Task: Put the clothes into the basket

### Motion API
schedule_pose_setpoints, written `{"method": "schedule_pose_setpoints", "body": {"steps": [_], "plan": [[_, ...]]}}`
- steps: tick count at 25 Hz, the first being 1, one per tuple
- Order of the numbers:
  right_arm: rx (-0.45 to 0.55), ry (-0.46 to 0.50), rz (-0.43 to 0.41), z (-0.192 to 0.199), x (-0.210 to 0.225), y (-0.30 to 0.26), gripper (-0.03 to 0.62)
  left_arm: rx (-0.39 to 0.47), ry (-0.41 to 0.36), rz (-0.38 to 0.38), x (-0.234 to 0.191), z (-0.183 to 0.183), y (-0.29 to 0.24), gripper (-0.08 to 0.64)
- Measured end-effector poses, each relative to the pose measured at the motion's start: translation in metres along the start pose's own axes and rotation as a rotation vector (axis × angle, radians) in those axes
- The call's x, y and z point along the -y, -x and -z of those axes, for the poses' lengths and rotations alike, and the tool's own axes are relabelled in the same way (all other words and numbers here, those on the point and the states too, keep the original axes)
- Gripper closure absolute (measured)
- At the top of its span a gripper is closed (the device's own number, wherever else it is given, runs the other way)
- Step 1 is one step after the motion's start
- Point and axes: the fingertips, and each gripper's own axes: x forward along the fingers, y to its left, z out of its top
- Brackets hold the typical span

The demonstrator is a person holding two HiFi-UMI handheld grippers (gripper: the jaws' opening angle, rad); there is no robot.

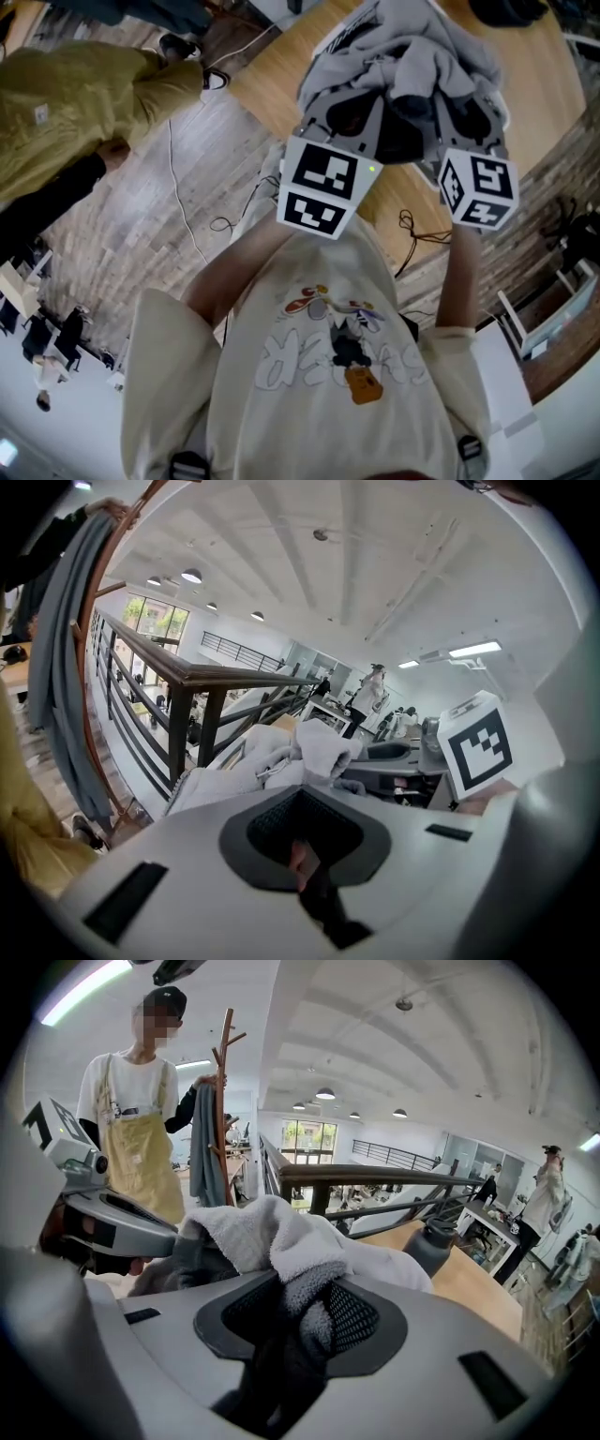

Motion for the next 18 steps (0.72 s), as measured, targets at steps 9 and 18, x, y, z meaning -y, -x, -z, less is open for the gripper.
{"method": "schedule_pose_setpoints", "body": {"steps": [9,18], "plan": [[-0.061,-0.085,-0.044,0.027,0.004,-0.042,0.436,-0.061,0.013,0.011,-0.015,0.003,-0.036,0.558],[-0.115,-0.111,-0.069,0.051,0.003,-0.078,0.437,-0.105,0.021,0.026,-0.020,0.004,-0.065,0.558]]}}
